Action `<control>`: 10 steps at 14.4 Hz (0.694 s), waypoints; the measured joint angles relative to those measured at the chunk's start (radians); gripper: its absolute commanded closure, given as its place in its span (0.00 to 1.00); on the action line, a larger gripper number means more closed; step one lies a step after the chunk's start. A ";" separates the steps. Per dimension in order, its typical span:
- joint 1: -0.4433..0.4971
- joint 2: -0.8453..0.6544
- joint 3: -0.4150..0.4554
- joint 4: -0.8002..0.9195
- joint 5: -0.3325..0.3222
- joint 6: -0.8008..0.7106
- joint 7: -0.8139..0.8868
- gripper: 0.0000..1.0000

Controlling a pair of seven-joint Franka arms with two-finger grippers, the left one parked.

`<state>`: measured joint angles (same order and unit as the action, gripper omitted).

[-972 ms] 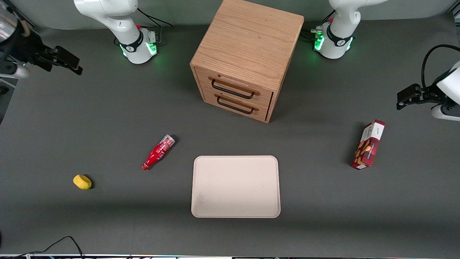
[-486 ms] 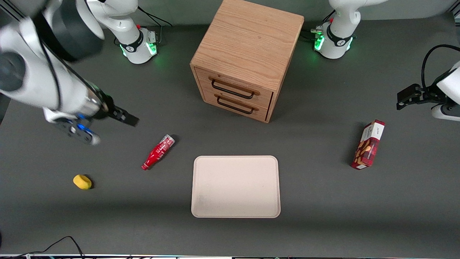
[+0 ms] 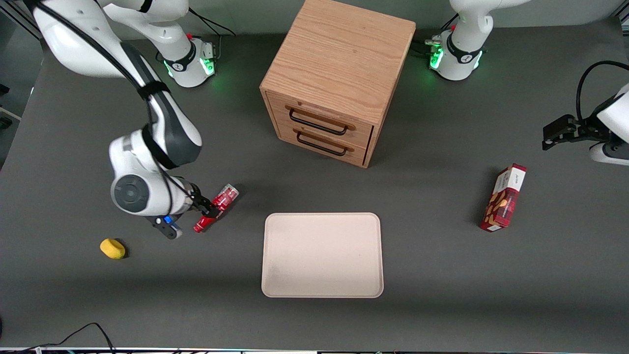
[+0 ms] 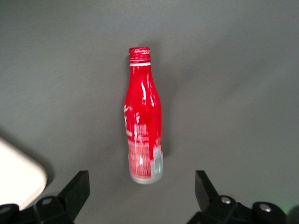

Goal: Place coke bottle on tray
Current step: 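Move the right gripper down over the red Coca-Cola bottle, then close the right gripper on the bottle's body and lift it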

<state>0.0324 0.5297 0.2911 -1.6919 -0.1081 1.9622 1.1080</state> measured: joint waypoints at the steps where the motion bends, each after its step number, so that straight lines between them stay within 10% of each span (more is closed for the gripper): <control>1: 0.000 0.013 0.000 -0.035 -0.012 0.055 0.023 0.00; 9: -0.003 0.044 -0.013 -0.181 -0.045 0.288 0.076 0.00; 10: -0.004 0.050 -0.015 -0.191 -0.048 0.311 0.076 0.12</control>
<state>0.0279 0.5794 0.2756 -1.8832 -0.1557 2.2729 1.1840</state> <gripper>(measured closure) 0.000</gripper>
